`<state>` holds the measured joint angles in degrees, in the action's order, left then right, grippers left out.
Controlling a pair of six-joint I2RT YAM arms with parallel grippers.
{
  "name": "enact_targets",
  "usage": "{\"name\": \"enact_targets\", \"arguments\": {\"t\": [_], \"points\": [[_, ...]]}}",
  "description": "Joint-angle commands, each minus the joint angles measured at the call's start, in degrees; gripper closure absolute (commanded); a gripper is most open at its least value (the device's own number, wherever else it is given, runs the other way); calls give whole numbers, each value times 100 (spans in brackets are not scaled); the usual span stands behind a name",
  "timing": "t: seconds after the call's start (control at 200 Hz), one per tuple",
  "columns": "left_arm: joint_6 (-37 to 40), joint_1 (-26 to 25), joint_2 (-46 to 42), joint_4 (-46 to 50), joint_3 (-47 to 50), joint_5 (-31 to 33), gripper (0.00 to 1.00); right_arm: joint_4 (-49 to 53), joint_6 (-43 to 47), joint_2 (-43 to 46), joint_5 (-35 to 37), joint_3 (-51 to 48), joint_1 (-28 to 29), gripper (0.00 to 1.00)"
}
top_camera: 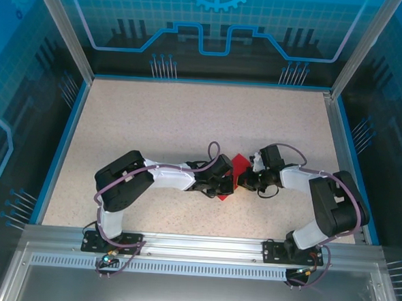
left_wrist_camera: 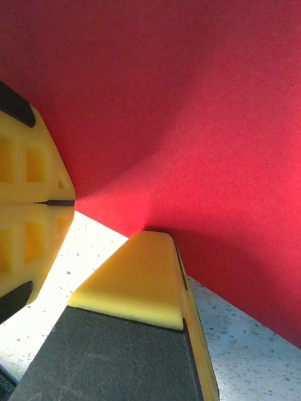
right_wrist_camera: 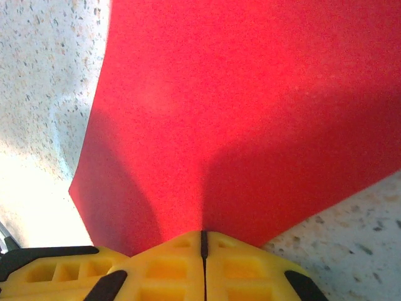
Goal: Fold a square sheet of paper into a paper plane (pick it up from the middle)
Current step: First fold in half a square sheet of paper at the center of the table.
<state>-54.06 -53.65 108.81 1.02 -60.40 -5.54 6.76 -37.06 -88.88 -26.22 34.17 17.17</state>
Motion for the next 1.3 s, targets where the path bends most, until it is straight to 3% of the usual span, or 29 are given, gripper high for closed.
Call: {"name": "enact_targets", "arguments": {"t": [0.0, 0.28, 0.665, 1.295], "points": [[58, -14, 76, 127, -182, 141, 99, 8, 153, -141, -115, 24, -82, 94], [268, -19, 170, 511, -372, 307, 99, 152, 242, -208, -43, 106, -80, 95], [312, -15, 268, 846, -248, 20, 100, 273, 291, -226, 58, 234, -120, 94], [226, -19, 177, 996, -55, -22, 100, 228, 400, -688, 246, 827, -1055, 94]]}}
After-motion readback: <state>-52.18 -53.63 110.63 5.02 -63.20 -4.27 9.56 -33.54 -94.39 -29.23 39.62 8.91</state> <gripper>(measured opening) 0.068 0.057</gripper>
